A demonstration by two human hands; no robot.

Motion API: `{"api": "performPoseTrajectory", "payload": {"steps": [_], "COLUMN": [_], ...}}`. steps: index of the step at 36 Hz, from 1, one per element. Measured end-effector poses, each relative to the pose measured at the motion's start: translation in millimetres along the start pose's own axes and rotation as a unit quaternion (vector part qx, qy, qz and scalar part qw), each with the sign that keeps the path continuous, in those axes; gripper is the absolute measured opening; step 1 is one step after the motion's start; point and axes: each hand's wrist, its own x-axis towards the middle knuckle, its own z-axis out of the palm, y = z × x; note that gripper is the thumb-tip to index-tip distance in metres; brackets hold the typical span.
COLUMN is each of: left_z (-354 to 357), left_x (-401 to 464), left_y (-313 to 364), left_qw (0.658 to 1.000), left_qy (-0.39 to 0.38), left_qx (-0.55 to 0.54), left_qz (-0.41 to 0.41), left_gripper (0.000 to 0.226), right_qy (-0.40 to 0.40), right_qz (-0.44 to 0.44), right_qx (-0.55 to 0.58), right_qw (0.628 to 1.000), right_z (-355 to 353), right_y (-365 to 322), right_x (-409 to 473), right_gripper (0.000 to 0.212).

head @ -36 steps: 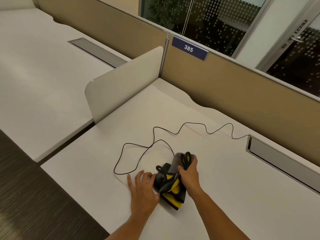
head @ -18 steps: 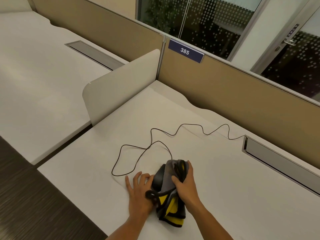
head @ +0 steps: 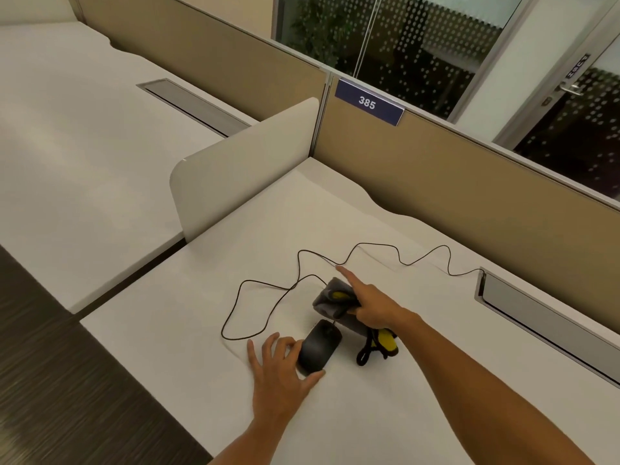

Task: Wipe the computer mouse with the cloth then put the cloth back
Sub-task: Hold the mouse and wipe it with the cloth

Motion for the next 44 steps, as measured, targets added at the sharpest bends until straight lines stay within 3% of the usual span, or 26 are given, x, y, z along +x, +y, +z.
{"api": "performPoseTrajectory", "payload": {"steps": [7,23,27,30,36,44], "left_z": [0.0,3.2,2.1,2.7,5.0,4.0], "left_x": [1.0,1.3,0.4,0.1,0.3,0.9], "left_y": [1.3,-0.5,0.8,1.5,-0.9,0.2], "left_qw": [1.0,1.0,1.0,1.0,1.0,1.0], "left_qy": [-0.002,-0.009,-0.003,0.009,0.018,0.011], "left_qx": [0.004,0.014,0.005,-0.008,-0.01,0.006], "left_qz": [-0.002,-0.003,-0.005,-0.001,0.008,0.002], "left_gripper": [0.073,0.074,0.074,0.071,0.064,0.068], "right_qy": [-0.082,-0.173,-0.2,-0.219,-0.07,0.039], "right_qz": [-0.037,-0.057,-0.068,-0.088,-0.05,-0.005], "right_qx": [-0.072,-0.085,-0.058,0.024,0.274,0.132], "right_qw": [0.993,0.98,0.976,0.971,0.958,0.99], "right_z": [4.1,6.2,10.5,8.3,-8.1,-11.3], "right_y": [-13.3,-25.6,-30.1,-31.9,-15.6,7.7], "right_x": [23.6,33.1,32.9,32.4,29.6,22.7], "right_gripper": [0.1,0.094,0.091,0.078,0.067,0.075]}}
